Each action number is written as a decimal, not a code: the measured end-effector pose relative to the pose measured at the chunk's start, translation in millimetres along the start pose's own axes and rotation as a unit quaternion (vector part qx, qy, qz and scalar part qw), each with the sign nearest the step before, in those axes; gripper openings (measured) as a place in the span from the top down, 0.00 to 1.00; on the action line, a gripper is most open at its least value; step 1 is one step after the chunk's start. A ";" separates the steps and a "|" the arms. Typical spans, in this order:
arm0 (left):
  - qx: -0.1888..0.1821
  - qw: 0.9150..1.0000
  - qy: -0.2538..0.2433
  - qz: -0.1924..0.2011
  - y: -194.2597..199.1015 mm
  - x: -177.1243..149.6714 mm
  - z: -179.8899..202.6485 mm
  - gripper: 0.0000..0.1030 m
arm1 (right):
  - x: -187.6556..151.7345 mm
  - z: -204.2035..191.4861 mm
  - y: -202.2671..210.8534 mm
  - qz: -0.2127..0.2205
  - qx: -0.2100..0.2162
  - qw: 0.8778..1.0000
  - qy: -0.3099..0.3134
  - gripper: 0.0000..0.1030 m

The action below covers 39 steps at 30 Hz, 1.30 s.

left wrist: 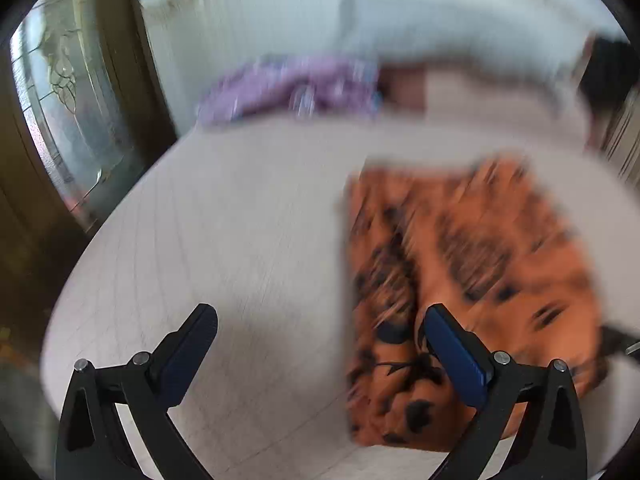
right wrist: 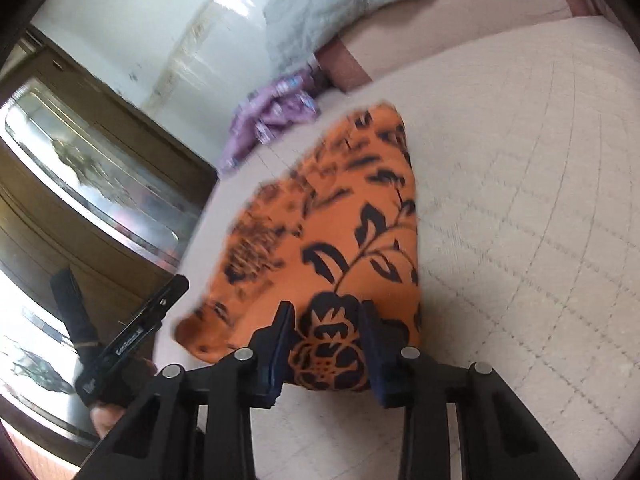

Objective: Fold small clothes

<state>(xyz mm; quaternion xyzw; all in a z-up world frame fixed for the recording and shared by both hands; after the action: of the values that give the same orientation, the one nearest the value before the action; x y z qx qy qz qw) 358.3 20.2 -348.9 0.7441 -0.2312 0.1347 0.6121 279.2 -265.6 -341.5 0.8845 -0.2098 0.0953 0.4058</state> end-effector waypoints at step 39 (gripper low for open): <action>-0.037 0.997 0.028 0.062 30.3 24.4 -3.0 0.00 | 59.5 -6.8 -7.7 -0.035 -0.023 0.998 0.057 0.69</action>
<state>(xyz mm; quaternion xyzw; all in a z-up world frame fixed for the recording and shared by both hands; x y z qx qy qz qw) 364.0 14.4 -310.7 0.7010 -0.2648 0.1847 0.6359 335.9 -273.5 -322.1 0.8748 -0.1577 0.1266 0.4402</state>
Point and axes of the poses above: each gripper's, at about its wrist camera, not at the fingertips, and y roughly against the way its jaws point, z to its right, x to its top, the point moved 8 cm from there along -y, roughly the way its jaws point, and after that the axes turned 12 degrees about -z, right-handed, at the moved point
